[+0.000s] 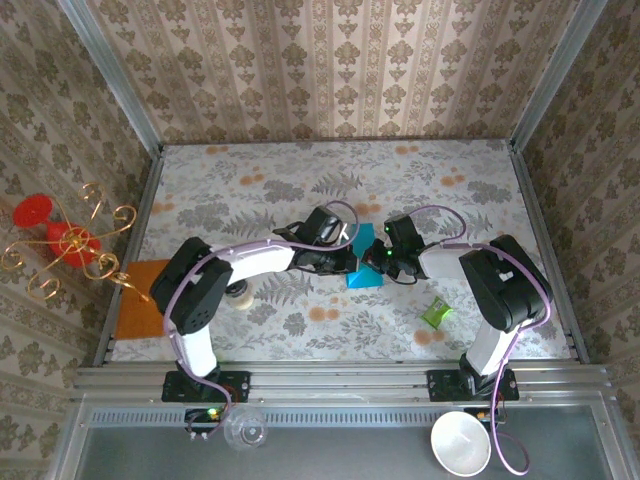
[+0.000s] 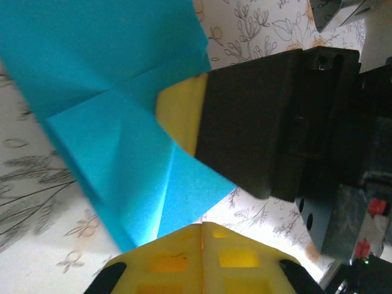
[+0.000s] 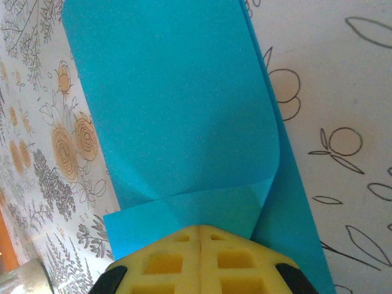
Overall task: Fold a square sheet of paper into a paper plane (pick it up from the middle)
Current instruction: Fold the triangle a second time at the center of the table.
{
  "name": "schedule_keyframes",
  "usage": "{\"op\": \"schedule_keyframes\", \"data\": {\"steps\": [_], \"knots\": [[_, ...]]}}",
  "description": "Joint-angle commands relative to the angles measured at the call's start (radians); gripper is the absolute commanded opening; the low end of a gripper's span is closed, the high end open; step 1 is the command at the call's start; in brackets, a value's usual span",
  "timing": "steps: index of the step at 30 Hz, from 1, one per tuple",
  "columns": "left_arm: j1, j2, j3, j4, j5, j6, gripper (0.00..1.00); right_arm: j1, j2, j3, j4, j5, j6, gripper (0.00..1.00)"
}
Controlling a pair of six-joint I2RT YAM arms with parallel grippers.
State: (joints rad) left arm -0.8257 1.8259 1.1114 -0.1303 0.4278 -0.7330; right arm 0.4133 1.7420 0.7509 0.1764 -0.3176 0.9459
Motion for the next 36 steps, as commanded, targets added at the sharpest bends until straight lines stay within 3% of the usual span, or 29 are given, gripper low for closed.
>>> {"op": "schedule_keyframes", "data": {"steps": [1, 9, 36], "knots": [[-0.018, 0.052, 0.054, -0.028, 0.018, -0.001, 0.06, 0.002, 0.037, -0.007, -0.082, 0.005, 0.048, 0.04], [-0.019, 0.088, 0.07, -0.08, 0.003, 0.008, 0.01, 0.02, 0.01, -0.061, -0.057, -0.035, 0.124, 0.03], [0.008, 0.106, 0.072, -0.176, 0.021, 0.088, 0.0, 0.026, 0.015, -0.071, -0.103, -0.008, 0.138, 0.04]]}}
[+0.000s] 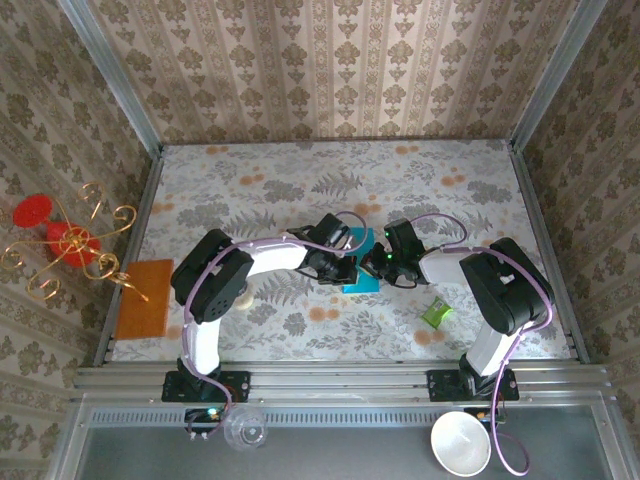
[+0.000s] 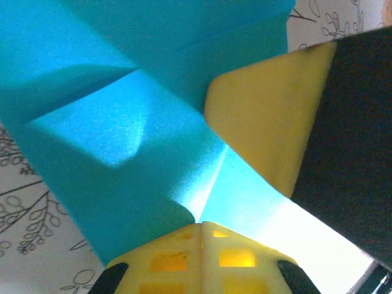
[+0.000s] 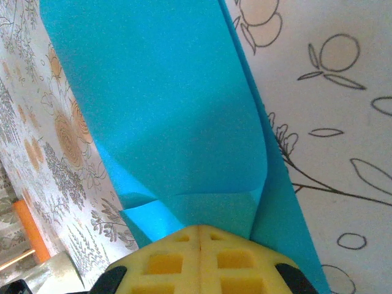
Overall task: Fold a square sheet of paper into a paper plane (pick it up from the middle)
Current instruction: Fold the triangle a second time at the center of the table.
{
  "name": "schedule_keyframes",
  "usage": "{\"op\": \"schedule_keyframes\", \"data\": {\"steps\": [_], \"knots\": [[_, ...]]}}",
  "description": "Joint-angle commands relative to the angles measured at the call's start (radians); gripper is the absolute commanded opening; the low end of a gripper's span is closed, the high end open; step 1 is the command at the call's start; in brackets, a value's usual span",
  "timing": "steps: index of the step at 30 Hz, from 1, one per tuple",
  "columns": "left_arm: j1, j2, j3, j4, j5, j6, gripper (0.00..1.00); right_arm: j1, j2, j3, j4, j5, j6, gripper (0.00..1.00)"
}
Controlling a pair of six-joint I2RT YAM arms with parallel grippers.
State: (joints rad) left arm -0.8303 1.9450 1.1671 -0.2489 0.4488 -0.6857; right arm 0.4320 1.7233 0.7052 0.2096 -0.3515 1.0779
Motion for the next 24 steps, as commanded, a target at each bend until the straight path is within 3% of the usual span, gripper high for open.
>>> {"op": "schedule_keyframes", "data": {"steps": [1, 9, 24], "knots": [[0.016, -0.021, 0.016, -0.06, -0.001, 0.043, 0.0, 0.007, 0.033, -0.025, -0.136, 0.026, 0.005, 0.03], [0.04, -0.098, -0.016, -0.048, -0.03, 0.046, 0.0, 0.001, 0.024, -0.015, -0.149, 0.027, -0.003, 0.03], [-0.008, -0.043, -0.001, -0.016, 0.027, 0.017, 0.0, -0.001, 0.036, -0.007, -0.163, 0.029, -0.003, 0.03]]}}
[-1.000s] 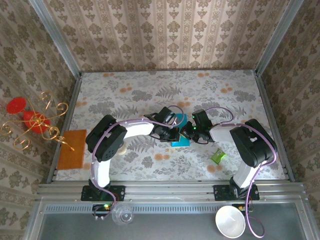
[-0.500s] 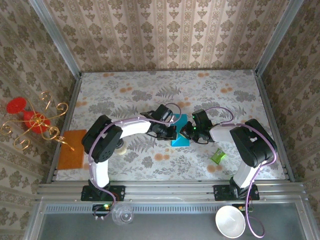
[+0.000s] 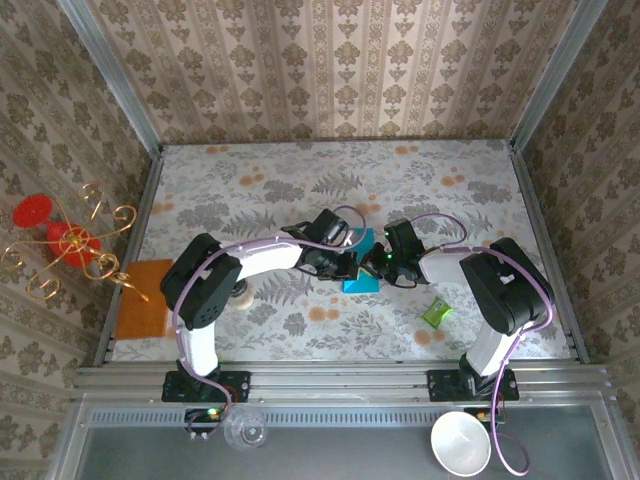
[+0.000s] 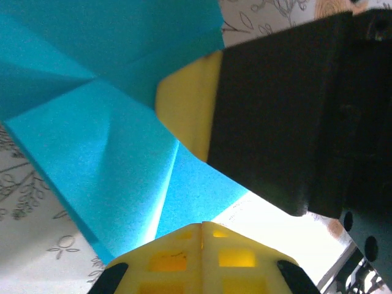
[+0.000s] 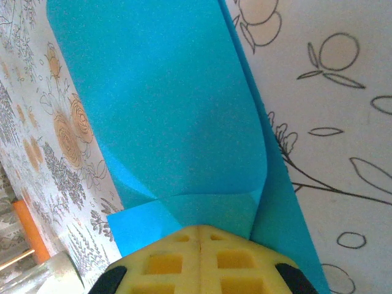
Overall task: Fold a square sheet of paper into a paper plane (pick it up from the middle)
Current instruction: Fold the triangle a second time at the center of the table.
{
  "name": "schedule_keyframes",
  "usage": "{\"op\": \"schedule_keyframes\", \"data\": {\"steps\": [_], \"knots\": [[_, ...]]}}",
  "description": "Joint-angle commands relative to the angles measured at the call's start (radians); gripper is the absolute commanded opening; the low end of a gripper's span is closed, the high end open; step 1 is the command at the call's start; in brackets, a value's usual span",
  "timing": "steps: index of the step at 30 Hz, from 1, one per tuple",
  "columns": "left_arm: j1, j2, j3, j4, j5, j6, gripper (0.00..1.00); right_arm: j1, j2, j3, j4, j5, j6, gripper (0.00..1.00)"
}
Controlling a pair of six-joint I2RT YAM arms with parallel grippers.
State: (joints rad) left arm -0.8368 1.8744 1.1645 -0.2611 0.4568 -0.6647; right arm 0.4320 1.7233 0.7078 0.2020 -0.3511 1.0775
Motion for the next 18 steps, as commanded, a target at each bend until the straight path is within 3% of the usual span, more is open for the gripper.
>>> {"op": "schedule_keyframes", "data": {"steps": [1, 18], "knots": [[-0.002, 0.03, 0.003, -0.009, 0.019, -0.001, 0.0, -0.001, 0.036, -0.01, -0.157, 0.029, -0.002, 0.03], [0.032, 0.049, -0.013, -0.018, -0.009, 0.003, 0.0, -0.004, 0.046, -0.021, -0.153, 0.033, -0.005, 0.03]]}}
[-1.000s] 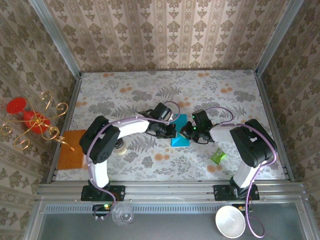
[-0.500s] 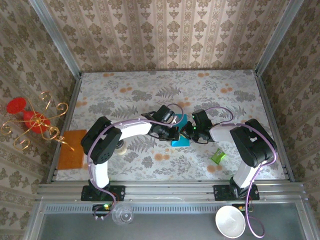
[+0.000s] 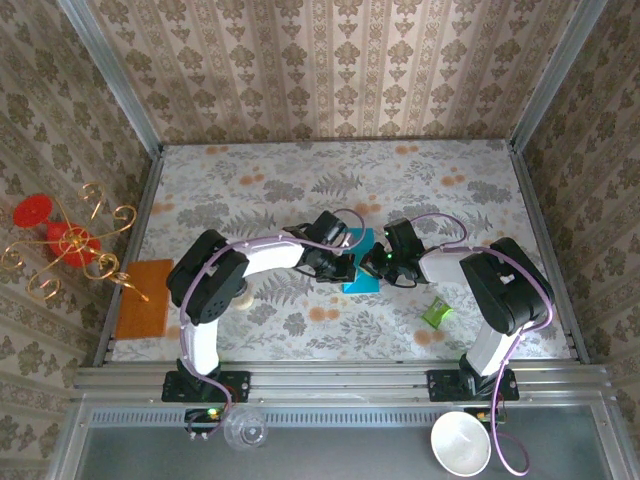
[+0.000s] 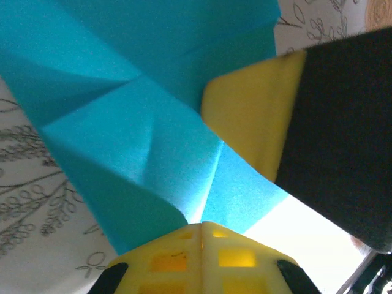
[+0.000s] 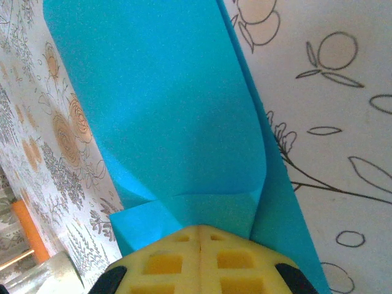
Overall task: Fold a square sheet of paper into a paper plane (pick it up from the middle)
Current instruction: Fold the triangle a second time at the center of the table.
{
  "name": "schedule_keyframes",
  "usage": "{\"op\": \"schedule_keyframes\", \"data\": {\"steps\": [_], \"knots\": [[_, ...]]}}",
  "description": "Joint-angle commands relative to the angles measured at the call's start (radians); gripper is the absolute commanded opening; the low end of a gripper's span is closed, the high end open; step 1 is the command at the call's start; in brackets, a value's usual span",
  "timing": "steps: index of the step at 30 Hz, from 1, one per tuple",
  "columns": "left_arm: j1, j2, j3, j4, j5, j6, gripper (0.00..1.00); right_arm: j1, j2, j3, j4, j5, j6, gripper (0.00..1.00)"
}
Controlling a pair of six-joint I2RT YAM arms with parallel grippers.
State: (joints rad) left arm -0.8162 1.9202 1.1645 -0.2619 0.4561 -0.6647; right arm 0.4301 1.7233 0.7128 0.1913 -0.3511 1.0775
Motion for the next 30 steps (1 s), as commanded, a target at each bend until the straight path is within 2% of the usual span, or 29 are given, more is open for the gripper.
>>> {"op": "schedule_keyframes", "data": {"steps": [1, 20, 27, 30], "knots": [[0.012, 0.005, -0.014, -0.018, -0.008, 0.005, 0.0, -0.003, 0.047, -0.026, -0.142, 0.031, -0.004, 0.04], [0.046, 0.023, -0.033, -0.025, -0.049, 0.01, 0.0, -0.004, 0.05, -0.029, -0.154, 0.042, -0.018, 0.04], [0.048, 0.039, -0.033, -0.042, -0.051, 0.01, 0.0, -0.013, -0.035, 0.013, -0.123, -0.034, -0.121, 0.15], [0.048, 0.041, -0.032, -0.043, -0.05, 0.008, 0.0, -0.011, -0.072, 0.046, -0.151, -0.062, -0.183, 0.16]]}}
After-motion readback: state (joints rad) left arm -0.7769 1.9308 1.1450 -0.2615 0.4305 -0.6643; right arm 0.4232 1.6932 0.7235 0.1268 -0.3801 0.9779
